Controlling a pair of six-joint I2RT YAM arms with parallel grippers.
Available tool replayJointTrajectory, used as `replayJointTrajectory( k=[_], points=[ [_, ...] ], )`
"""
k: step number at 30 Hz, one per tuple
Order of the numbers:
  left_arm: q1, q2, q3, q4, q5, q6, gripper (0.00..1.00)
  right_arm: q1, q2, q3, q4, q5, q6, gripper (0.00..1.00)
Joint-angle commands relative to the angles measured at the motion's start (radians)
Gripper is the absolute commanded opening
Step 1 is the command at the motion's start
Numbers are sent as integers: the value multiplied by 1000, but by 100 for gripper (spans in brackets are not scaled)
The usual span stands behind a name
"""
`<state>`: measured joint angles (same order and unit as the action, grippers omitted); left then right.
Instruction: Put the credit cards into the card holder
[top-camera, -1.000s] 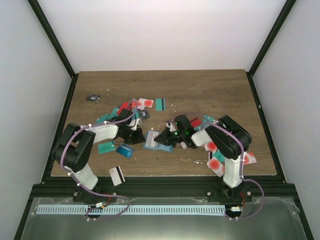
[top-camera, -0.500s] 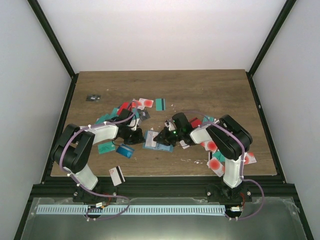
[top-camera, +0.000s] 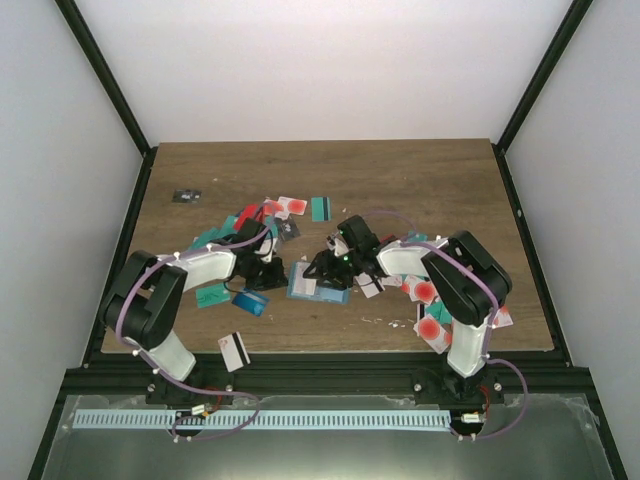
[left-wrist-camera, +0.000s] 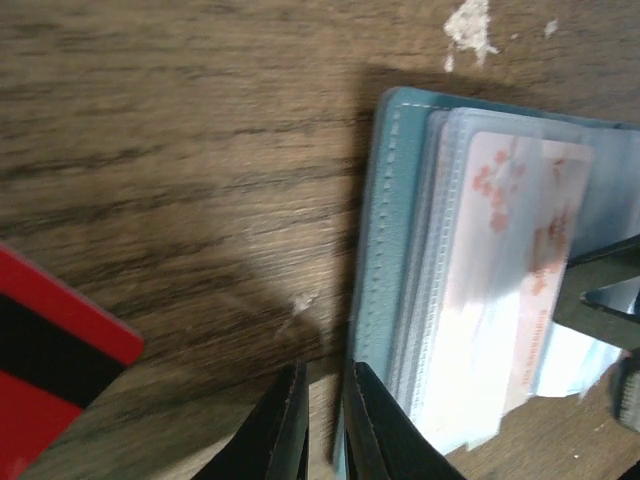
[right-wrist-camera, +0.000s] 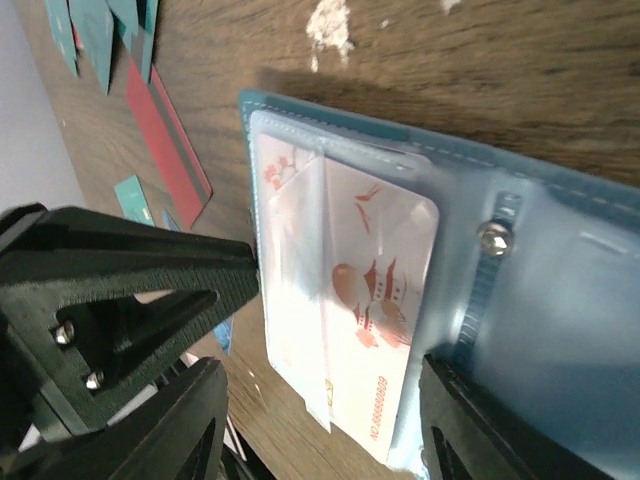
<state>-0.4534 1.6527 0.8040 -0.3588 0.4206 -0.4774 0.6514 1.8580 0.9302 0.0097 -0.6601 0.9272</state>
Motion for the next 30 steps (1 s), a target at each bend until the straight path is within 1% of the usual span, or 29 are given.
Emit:
replayJointTrajectory(
  k=[1, 6, 10, 15, 20, 23, 26, 28, 30],
  points=[
    [-2, -22, -13, -124, -99, -12, 14, 8, -31, 28, -172, 32, -58, 58],
    [-2, -81, 4, -188, -143, -17, 22, 8, -63, 39, -232, 40, -85, 65],
    [-1, -147, 20, -257, -184, -28, 38, 9, -87, 53, -270, 47, -108, 69],
    [-1, -251, 37, -383, -233, -57, 53, 10, -136, 58, -315, 69, -133, 75],
    [-2, -367, 40, -546, -288, -112, 56, 27, -211, 57, -370, 104, -161, 81],
    [-1, -433, 35, -641, -312, -153, 56, 47, -249, 75, -417, 116, -181, 84],
    [-2, -496, 35, -727, -339, -203, 56, 89, -275, 98, -454, 147, -199, 85],
    [-1, -532, 30, -768, -354, -228, 54, 132, -299, 93, -416, 133, -193, 85],
    [-1, -562, 19, -799, -365, -270, 52, 184, -318, 76, -343, 111, -170, 85]
  ],
)
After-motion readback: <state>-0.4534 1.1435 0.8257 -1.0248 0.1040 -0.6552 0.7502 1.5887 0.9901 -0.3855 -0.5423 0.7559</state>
